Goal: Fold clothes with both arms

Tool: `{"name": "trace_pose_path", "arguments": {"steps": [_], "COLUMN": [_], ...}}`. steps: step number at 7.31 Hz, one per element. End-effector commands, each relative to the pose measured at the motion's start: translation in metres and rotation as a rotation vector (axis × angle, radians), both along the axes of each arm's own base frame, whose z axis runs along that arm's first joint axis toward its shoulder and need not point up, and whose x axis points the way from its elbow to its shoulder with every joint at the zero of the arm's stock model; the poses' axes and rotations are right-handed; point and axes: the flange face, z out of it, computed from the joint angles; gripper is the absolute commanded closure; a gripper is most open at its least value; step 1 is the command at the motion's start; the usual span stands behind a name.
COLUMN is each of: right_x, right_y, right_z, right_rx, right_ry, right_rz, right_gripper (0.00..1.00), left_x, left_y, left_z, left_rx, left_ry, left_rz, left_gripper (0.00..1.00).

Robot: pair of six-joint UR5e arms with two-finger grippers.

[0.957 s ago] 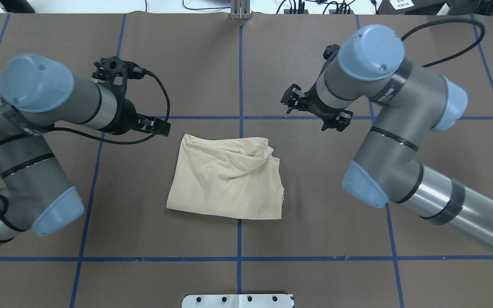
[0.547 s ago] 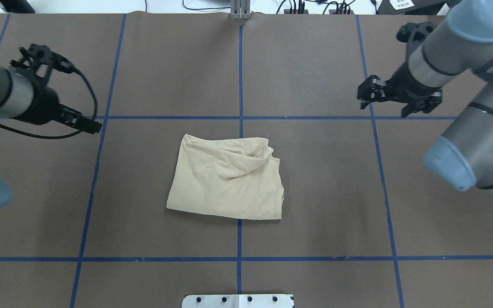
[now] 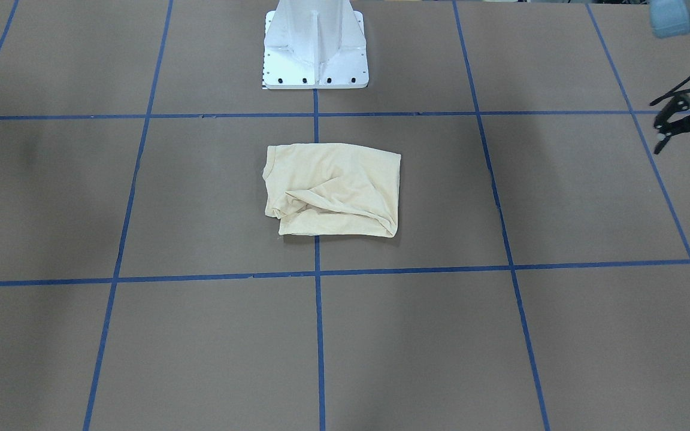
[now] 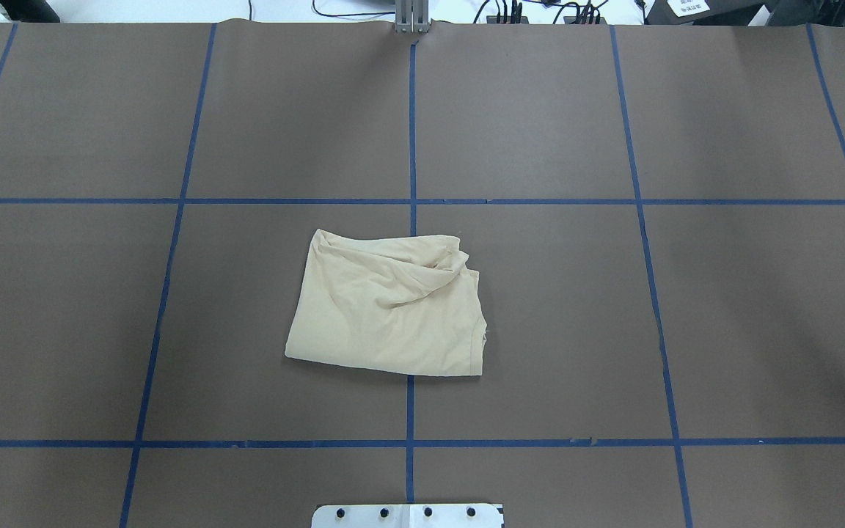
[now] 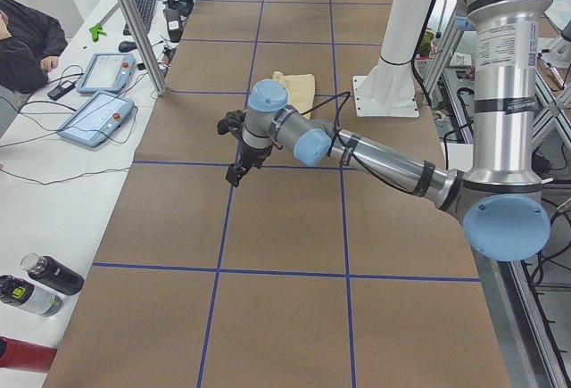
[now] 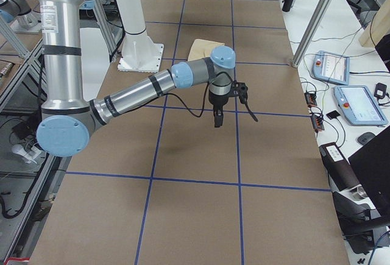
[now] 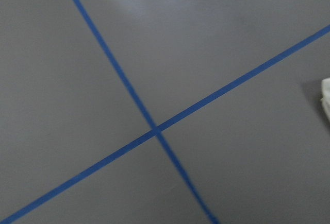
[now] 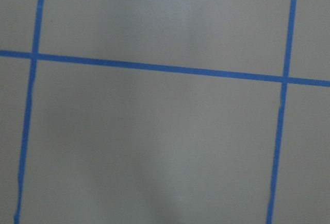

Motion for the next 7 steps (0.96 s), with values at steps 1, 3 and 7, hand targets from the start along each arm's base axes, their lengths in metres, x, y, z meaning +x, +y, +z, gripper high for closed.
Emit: {"name": "trace_pose_path", "arguments": {"steps": [1,3,7], "right_x": [0.081,0.083,0.082], "right_y": [0.066,0.086,0.083], "right_z": [0.079,0.096,0.092], "right_rx": [0.027,-0.035,-0.039], "right_ry": [0.001,-0.021,-0.03], "right_rz": [-0.08,-0.046,0.004], "right_gripper": [0.0,0.0,0.0], "left_x": [-0.094,-0.099,-0.109], "left_y": [0.035,0.056,0.09], "left_z": [0.081,0.129,0.166], "left_rx": [-0.049,-0.159,-0.341], "left_ry": [-0.043,-0.061,-0.051], "left_rz": [-0.069,-0.08,-0.104], "left_gripper": [0.0,0.0,0.0]}}
